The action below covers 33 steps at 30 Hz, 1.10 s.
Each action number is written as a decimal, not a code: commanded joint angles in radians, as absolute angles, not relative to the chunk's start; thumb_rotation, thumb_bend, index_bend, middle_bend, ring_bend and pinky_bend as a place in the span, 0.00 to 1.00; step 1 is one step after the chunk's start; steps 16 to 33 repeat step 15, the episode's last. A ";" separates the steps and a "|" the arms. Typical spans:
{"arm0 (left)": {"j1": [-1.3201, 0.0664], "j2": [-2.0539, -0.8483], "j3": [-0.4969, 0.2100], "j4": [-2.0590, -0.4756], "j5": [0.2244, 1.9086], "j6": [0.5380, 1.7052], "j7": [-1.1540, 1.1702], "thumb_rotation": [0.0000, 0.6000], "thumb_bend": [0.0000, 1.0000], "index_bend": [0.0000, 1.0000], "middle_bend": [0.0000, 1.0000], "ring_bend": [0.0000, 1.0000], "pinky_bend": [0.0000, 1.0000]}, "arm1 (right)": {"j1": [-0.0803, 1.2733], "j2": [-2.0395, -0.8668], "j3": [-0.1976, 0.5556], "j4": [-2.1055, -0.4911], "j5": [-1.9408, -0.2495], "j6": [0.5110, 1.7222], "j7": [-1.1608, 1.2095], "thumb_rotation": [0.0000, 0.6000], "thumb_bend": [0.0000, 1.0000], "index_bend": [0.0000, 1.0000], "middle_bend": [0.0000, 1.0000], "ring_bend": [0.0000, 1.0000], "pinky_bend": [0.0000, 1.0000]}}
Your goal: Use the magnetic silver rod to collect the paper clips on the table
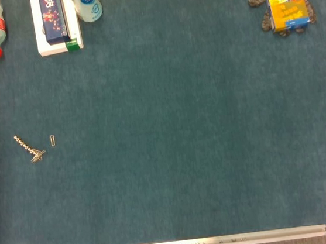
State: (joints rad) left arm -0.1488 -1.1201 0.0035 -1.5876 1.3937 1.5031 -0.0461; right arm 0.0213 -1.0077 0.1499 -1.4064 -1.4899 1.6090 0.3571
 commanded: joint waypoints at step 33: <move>-0.039 -1.033 0.034 -1.470 1.600 1.698 -0.070 1.00 0.36 0.40 0.12 0.01 0.00 | -0.025 -1.031 0.105 -1.392 -1.561 1.697 0.357 1.00 0.37 0.24 0.16 0.00 0.01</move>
